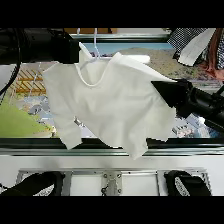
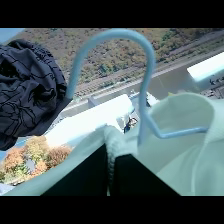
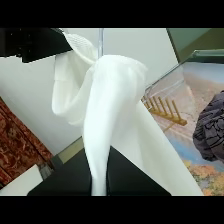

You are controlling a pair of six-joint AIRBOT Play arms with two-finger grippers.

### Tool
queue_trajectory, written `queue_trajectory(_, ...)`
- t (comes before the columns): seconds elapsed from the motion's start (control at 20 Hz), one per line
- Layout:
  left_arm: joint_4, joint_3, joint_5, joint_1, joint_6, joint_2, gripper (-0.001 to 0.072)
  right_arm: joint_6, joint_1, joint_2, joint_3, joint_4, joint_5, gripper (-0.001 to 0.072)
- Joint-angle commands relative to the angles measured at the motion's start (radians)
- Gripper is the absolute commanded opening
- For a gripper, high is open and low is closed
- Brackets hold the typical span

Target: Fold the clothes and pants, and hang the long-sleeved shirts on hangers.

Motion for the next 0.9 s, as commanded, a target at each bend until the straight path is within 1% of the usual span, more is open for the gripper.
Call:
queue_trajectory(0.0, 0.000, 0.005, -0.034, -0.024, 0.002, 0.001, 0.0023, -0.015, 0.044, 0.000, 0.000, 0.050, -0.065, 0.0011)
queue_trajectory(0.1, -0.002, -0.008, -0.042, -0.013, 0.002, 0.000, 0.0023, -0.015, 0.043, 0.000, 0.000, 0.092, -0.065, 0.0010)
queue_trajectory(0.15, -0.002, -0.009, -0.044, -0.007, 0.002, 0.000, 0.0059, -0.015, 0.043, 0.000, 0.000, 0.104, -0.065, 0.0011)
queue_trajectory(0.2, -0.002, -0.003, -0.046, -0.006, 0.002, 0.002, 0.0383, -0.025, 0.043, 0.000, 0.000, 0.111, -0.065, 0.0011)
queue_trajectory(0.25, 0.000, 0.011, -0.045, -0.005, 0.002, 0.002, 0.0675, -0.043, 0.043, 0.000, 0.000, 0.122, -0.065, 0.0011)
queue_trajectory(0.3, 0.000, 0.035, -0.043, -0.005, 0.001, 0.002, 0.0679, -0.055, 0.043, 0.001, 0.000, 0.138, -0.065, 0.0010)
queue_trajectory(0.45, 0.000, 0.080, -0.034, -0.005, 0.001, 0.011, 0.0679, -0.110, 0.043, 0.000, 0.000, 0.191, -0.066, 0.0011)
queue_trajectory(0.5, 0.000, 0.069, -0.011, -0.005, 0.001, 0.027, 0.0679, -0.120, 0.043, 0.001, 0.000, 0.193, -0.068, 0.0011)
queue_trajectory(0.65, 0.024, -0.042, 0.135, -0.005, 0.001, 0.123, 0.0678, -0.126, 0.026, 0.003, 0.000, 0.192, -0.090, 0.0010)
queue_trajectory(0.7, 0.051, -0.072, 0.164, -0.005, -0.002, 0.153, 0.0667, -0.149, 0.006, 0.010, 0.000, 0.192, -0.111, 0.0011)
queue_trajectory(0.75, 0.079, -0.098, 0.178, -0.005, -0.003, 0.182, 0.0468, -0.170, -0.026, 0.024, 0.003, 0.192, -0.134, 0.0011)
queue_trajectory(0.8, 0.105, -0.126, 0.180, -0.005, -0.003, 0.211, 0.0176, -0.172, -0.067, 0.036, 0.009, 0.188, -0.155, 0.0011)
queue_trajectory(0.85, 0.104, -0.155, 0.185, -0.005, -0.001, 0.237, 0.0025, -0.172, -0.121, 0.050, 0.019, 0.177, -0.169, 0.0011)
